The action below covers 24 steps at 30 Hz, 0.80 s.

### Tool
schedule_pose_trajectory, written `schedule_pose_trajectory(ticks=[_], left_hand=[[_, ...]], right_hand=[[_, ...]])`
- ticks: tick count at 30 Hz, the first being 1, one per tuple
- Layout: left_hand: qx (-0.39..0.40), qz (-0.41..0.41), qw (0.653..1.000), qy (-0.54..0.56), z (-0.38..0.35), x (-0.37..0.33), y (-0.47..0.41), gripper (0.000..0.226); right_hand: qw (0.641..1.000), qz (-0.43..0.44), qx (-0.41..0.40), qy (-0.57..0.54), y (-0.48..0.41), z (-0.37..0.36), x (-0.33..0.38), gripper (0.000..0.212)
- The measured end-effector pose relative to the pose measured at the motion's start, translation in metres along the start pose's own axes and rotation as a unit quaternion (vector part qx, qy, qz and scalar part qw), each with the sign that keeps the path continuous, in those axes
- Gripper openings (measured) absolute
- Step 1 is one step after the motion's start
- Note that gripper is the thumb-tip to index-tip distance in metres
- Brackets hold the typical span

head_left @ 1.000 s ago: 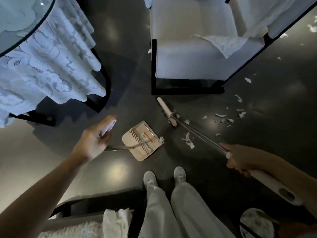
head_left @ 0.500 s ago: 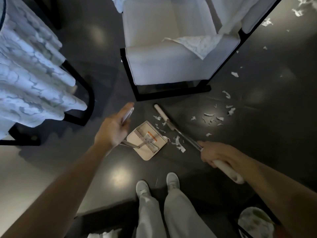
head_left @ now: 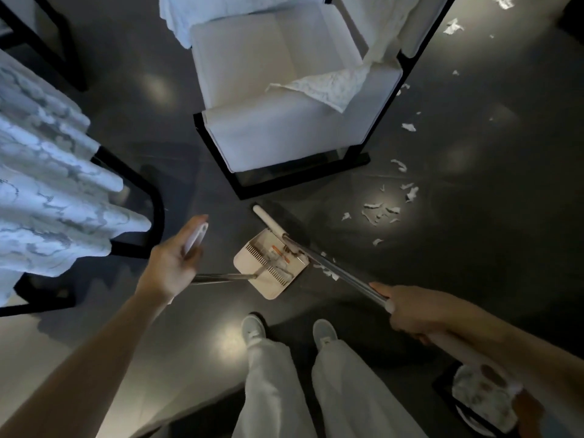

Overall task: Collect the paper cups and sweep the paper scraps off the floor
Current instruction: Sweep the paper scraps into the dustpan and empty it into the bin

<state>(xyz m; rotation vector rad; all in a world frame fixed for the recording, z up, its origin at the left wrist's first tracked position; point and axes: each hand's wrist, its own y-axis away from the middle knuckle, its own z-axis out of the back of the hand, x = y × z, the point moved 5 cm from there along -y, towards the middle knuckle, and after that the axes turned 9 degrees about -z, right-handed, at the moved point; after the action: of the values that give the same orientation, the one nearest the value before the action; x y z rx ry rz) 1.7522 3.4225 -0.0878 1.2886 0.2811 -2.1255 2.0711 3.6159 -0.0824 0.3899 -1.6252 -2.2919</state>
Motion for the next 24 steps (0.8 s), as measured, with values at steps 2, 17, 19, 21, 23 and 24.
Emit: schedule_pose_trajectory(ticks=[2,17,19,21,23,24], left_hand=[[0.031,-0.033,0.999,-0.008,0.002,0.004,-0.009,0.067],[0.267,-0.231,0.913,-0.203,-0.014,-0.001,-0.045,0.057],[0.264,-0.238,0.911,-0.21,-0.01,0.001,-0.048,0.055],[0.263,-0.233,0.913,-0.209,-0.007,0.003,-0.048,0.055],[0.252,-0.237,0.913,-0.216,-0.01,0.001,-0.047,0.055],[0.248,-0.239,0.913,-0.217,-0.014,-0.002,-0.048,0.055]], right_hand=[[0.999,-0.005,0.0,-0.046,0.001,-0.004,-0.007,0.069],[0.944,-0.134,-0.046,-0.299,-0.008,-0.136,0.03,0.063],[0.932,-0.145,-0.017,-0.33,-0.009,-0.148,0.044,0.069],[0.923,-0.133,0.015,-0.361,-0.008,-0.152,0.06,0.07],[0.926,-0.107,0.034,-0.359,-0.004,-0.153,0.077,0.076],[0.932,-0.094,0.043,-0.348,-0.001,-0.154,0.084,0.079]])
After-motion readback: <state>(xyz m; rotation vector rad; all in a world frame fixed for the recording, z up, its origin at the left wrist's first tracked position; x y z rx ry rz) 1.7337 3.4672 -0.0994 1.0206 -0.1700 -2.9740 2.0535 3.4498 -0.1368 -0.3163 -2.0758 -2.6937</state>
